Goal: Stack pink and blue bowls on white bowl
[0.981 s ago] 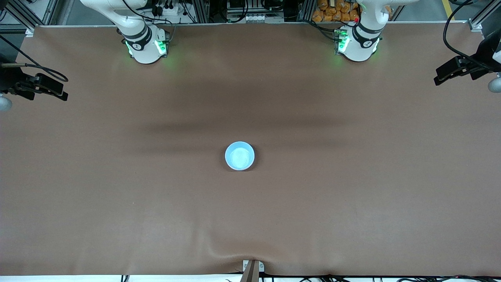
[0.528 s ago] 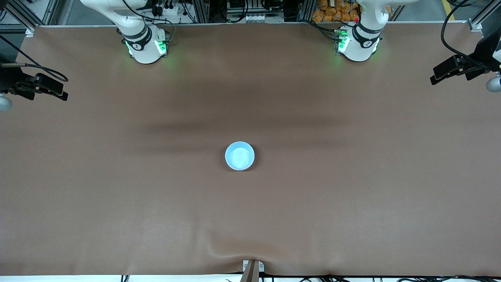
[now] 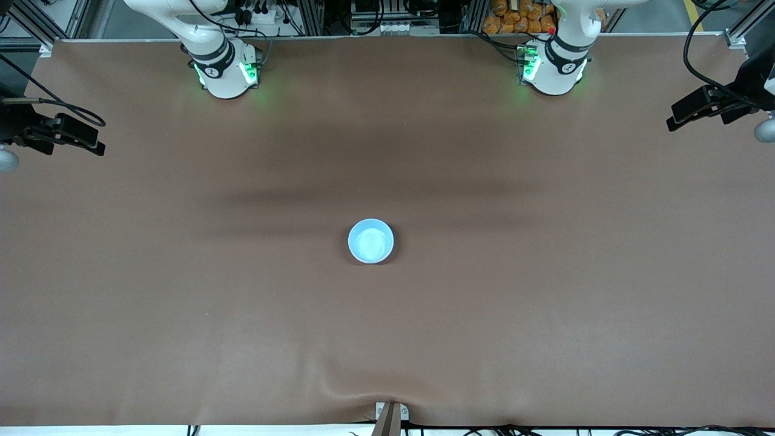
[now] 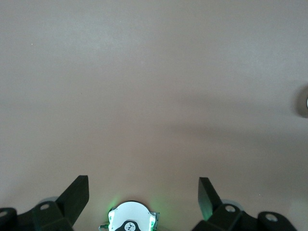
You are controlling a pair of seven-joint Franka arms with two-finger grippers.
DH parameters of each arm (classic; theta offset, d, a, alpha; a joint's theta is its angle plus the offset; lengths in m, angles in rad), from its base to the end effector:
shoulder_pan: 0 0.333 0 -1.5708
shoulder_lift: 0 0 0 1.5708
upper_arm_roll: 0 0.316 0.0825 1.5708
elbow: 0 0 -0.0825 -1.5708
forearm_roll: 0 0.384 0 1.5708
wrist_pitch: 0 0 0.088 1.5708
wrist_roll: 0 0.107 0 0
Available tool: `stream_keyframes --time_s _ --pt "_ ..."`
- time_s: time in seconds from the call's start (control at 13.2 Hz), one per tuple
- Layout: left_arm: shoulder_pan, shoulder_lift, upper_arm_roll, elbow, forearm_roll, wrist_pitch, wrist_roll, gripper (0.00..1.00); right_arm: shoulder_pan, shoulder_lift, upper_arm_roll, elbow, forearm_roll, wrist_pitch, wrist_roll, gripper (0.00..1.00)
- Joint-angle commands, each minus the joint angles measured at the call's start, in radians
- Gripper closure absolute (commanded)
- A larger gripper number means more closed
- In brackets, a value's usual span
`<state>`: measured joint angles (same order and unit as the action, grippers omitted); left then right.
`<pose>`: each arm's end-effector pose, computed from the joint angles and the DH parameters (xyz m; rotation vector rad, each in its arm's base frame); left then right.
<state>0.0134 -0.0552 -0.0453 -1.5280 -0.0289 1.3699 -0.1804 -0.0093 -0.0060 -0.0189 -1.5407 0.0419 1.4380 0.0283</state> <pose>0.5152 -0.0208 0.6573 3.1141 0.2252 -0.1643 0.5386 -0.0103 0.6309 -3.0950 0.0820 0.1498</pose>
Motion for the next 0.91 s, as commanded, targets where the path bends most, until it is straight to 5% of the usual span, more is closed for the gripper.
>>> stream_keyframes --time_s 0.0,0.83 --pt "0.003 -0.026 0.002 -0.014 -0.005 0.023 0.012 0.00 -0.003 0.004 0.004 0.014 -0.010 -0.013 0.010 0.00" --pt "0.010 0.035 0.015 -0.017 -0.012 0.162 0.054 0.00 -0.001 0.007 0.004 0.013 -0.011 -0.013 0.010 0.00"
